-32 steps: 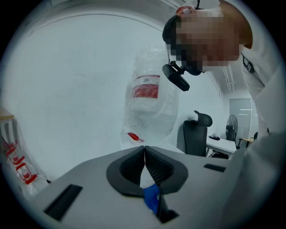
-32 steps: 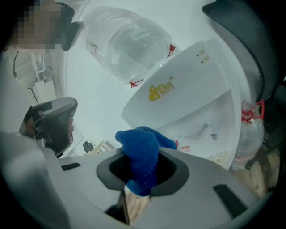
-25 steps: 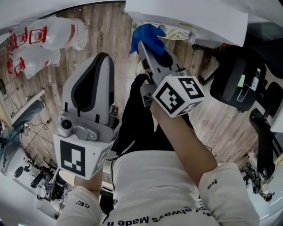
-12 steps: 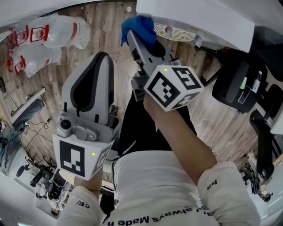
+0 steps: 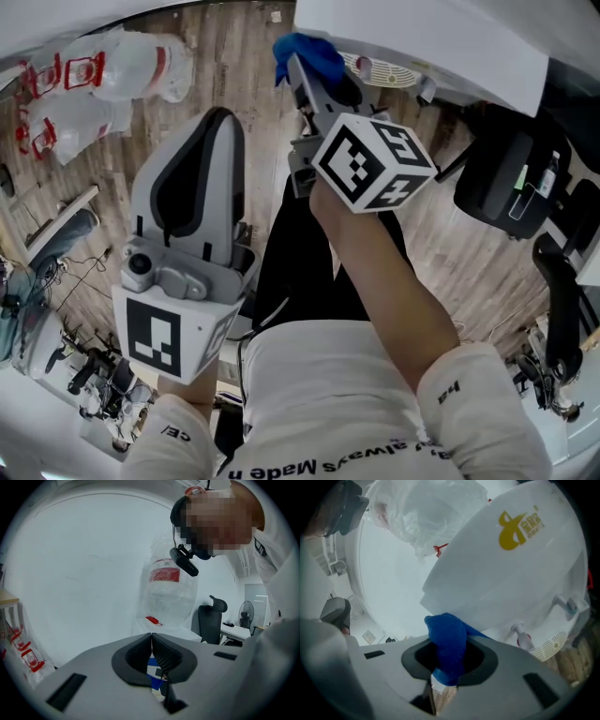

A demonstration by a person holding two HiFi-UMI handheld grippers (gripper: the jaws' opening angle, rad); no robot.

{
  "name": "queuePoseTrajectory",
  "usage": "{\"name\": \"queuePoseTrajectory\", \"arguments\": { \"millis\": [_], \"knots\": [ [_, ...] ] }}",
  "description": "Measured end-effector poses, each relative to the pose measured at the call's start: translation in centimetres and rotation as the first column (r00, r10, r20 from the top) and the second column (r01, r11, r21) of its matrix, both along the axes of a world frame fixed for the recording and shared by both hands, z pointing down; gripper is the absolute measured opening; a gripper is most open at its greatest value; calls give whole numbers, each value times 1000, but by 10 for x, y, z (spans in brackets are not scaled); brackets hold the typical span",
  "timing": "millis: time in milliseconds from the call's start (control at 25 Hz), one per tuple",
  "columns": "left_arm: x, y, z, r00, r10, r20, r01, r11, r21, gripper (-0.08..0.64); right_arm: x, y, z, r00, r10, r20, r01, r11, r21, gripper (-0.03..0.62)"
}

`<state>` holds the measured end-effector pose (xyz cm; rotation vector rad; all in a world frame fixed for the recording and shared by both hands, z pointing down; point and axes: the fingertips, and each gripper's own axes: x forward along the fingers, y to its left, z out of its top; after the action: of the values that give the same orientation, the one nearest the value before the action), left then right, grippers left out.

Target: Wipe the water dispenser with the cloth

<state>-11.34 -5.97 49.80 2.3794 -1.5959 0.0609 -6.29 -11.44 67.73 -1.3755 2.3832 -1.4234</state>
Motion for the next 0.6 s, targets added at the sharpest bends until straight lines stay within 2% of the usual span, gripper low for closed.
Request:
{"name": "queuePoseTrajectory", "arguments": {
  "millis": [600],
  "knots": [
    [-4, -8, 12, 1000, 26, 9, -26, 999, -28, 20, 7, -3, 68, 996, 52, -75, -58, 995, -75, 90]
  ]
}}
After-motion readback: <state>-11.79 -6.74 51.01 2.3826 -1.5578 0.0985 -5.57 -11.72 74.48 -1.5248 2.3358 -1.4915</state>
